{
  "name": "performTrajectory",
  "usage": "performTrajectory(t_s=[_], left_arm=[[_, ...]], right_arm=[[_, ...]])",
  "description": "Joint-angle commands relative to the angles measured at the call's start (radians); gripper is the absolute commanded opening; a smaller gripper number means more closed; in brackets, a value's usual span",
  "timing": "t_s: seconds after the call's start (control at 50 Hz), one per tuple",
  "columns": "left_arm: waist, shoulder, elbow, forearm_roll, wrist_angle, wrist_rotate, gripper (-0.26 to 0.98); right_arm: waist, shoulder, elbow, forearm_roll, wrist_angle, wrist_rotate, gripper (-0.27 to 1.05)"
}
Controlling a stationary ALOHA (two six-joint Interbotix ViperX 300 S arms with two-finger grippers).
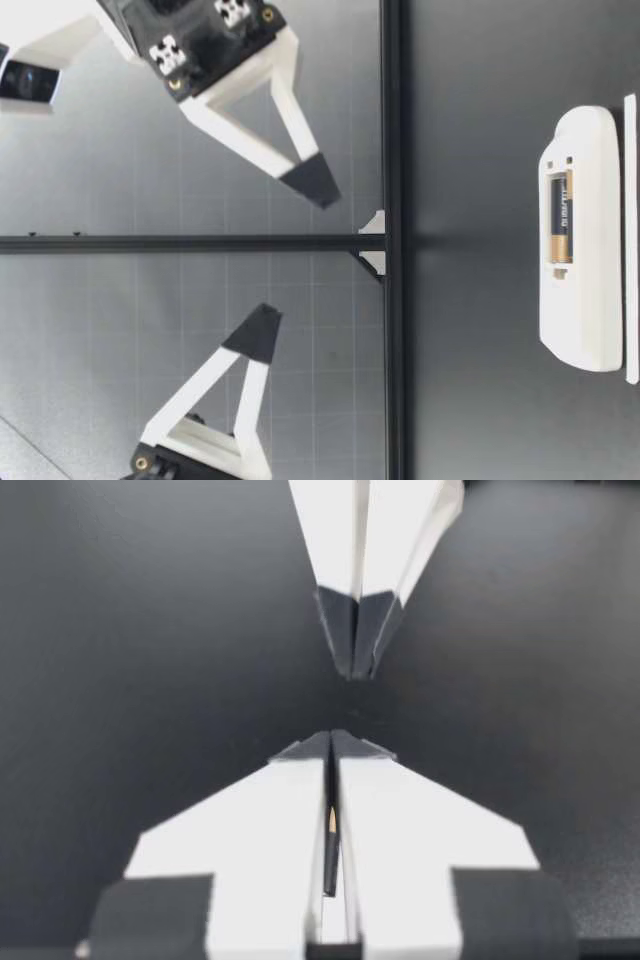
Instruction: Place the battery into the slot of the remote controller.
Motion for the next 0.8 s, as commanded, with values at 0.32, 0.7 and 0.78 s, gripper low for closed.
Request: performTrajectory(t_s=[0.32, 0.7, 0.78], left_arm=[[0.002, -0.021, -0.008, 0.002, -0.009, 0.002, -0.16], [0.002, -0.020, -0.009, 0.002, -0.009, 0.000, -0.16], [0.003, -0.021, -0.011, 0.002, -0.009, 0.000, -0.16]], right_arm=[[0.005, -0.003, -0.038, 0.000, 0.002, 0.000, -0.09], [0.005, 0.000, -0.031, 0.002, 0.005, 0.000, -0.09], [0.005, 0.003, -0.031, 0.002, 0.005, 0.000, -0.09]])
